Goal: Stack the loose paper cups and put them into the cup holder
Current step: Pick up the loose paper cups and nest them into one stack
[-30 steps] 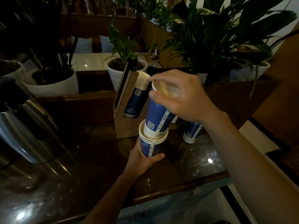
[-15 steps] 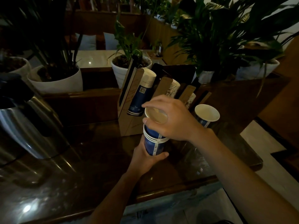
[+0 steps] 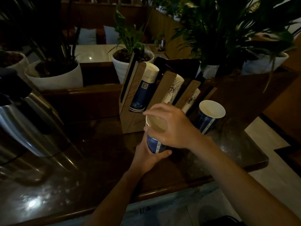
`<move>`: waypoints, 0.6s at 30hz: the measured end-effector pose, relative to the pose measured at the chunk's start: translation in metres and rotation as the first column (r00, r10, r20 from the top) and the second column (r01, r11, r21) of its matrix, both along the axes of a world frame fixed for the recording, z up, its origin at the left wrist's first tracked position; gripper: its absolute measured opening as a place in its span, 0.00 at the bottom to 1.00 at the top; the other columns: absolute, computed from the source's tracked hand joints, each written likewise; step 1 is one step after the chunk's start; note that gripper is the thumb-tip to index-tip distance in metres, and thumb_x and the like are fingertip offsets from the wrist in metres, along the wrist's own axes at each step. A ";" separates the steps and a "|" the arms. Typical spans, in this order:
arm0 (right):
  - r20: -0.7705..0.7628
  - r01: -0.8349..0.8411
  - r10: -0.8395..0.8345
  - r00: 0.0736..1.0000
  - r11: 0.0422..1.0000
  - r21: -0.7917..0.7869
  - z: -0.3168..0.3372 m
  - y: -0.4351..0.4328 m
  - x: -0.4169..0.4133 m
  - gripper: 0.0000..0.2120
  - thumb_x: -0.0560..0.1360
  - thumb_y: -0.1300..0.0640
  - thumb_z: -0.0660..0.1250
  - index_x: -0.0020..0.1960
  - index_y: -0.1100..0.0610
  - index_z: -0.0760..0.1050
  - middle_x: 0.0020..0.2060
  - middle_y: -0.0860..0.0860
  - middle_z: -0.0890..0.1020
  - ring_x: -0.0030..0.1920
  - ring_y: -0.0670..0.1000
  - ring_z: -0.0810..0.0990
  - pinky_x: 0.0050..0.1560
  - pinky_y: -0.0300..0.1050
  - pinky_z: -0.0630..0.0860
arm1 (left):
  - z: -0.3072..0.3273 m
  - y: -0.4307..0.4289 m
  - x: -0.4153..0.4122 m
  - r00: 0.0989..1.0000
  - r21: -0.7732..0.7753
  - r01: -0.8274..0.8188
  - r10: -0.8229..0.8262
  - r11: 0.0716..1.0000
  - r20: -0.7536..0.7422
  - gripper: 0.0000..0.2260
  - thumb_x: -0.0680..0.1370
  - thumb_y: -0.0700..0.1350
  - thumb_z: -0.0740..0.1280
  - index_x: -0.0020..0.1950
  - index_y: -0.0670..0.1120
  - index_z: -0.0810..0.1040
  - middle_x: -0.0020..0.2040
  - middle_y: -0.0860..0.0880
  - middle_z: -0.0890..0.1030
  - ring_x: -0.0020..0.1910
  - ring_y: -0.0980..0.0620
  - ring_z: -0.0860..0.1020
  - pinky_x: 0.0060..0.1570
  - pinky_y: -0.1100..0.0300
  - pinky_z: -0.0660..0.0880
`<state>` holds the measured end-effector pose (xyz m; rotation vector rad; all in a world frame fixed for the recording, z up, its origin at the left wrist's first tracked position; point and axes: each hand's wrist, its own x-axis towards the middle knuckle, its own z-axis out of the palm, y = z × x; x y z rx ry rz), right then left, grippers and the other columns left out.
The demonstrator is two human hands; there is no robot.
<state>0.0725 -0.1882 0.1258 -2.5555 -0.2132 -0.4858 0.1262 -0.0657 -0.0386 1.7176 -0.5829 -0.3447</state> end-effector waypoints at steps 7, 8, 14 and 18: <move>-0.032 0.009 -0.009 0.999 1.000 -0.002 -0.006 0.000 0.001 0.22 0.75 0.44 0.70 0.66 0.51 0.79 0.62 0.48 0.77 0.63 0.47 0.74 0.61 0.53 0.74 | -0.004 0.000 0.001 0.999 0.001 0.011 -0.011 1.000 -0.031 0.43 0.64 0.61 0.84 0.74 0.55 0.68 0.63 0.63 0.81 0.61 0.65 0.80 0.55 0.74 0.76; -0.035 0.012 -0.012 0.999 1.000 -0.001 -0.008 -0.001 0.001 0.22 0.75 0.44 0.70 0.66 0.51 0.79 0.62 0.47 0.77 0.63 0.47 0.74 0.61 0.53 0.74 | -0.004 0.000 0.000 0.999 -0.004 0.013 -0.013 1.000 -0.039 0.43 0.64 0.61 0.84 0.74 0.55 0.68 0.62 0.64 0.81 0.61 0.66 0.80 0.54 0.75 0.76; -0.027 0.026 -0.026 0.999 1.000 0.001 -0.013 0.000 0.002 0.22 0.74 0.43 0.70 0.65 0.50 0.79 0.61 0.46 0.77 0.63 0.47 0.73 0.61 0.53 0.73 | -0.001 0.000 0.000 0.999 -0.026 0.023 -0.024 0.999 -0.046 0.44 0.63 0.63 0.83 0.74 0.58 0.66 0.63 0.65 0.80 0.61 0.66 0.80 0.54 0.75 0.76; -0.011 0.034 -0.034 0.999 0.999 -0.010 -0.014 0.001 0.001 0.22 0.73 0.43 0.70 0.64 0.50 0.79 0.61 0.47 0.77 0.63 0.48 0.73 0.60 0.51 0.73 | -0.003 0.000 0.001 0.999 -0.032 0.021 -0.022 0.999 -0.040 0.44 0.64 0.63 0.83 0.74 0.58 0.66 0.64 0.64 0.80 0.62 0.66 0.80 0.56 0.73 0.77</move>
